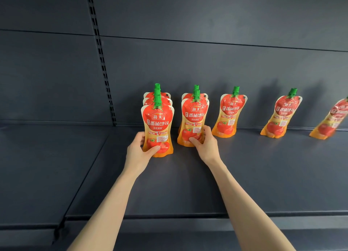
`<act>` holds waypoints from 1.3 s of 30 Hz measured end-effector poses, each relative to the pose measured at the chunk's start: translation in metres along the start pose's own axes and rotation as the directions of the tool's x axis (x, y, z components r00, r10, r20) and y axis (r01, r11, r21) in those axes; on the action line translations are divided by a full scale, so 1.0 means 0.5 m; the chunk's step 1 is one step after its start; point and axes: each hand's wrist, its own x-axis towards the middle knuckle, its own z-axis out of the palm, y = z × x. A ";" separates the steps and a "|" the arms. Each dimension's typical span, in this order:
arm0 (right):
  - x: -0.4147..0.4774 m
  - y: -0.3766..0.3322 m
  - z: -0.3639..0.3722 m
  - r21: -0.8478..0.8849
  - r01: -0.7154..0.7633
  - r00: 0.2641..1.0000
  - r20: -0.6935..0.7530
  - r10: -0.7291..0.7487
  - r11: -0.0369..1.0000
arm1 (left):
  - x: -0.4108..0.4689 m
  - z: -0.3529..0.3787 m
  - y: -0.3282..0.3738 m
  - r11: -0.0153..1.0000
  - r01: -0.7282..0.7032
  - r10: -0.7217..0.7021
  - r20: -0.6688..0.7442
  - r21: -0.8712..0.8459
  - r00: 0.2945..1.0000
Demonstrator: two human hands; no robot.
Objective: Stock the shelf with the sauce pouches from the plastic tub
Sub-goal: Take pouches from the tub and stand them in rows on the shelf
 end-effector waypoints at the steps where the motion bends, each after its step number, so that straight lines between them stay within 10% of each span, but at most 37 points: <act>1: 0.000 0.000 -0.001 0.003 -0.003 1.000 0.002 0.003 1.000 | 0.000 0.000 0.000 1.000 0.002 -0.002 0.000 0.005 1.000; 24: -0.023 -0.011 -0.016 0.026 -0.037 0.997 -0.060 0.039 0.999 | -0.039 -0.008 0.021 1.000 -0.019 0.020 -0.178 0.009 0.984; 30: -0.096 -0.026 -0.088 -0.031 0.042 0.981 -0.188 -0.047 0.999 | -0.115 0.020 0.073 0.970 -0.192 0.229 -0.288 0.150 0.930; 39: -0.341 0.031 -0.336 0.017 -0.006 0.931 -0.366 0.012 1.000 | -0.282 0.231 0.214 0.950 -0.300 0.306 0.064 -0.084 0.950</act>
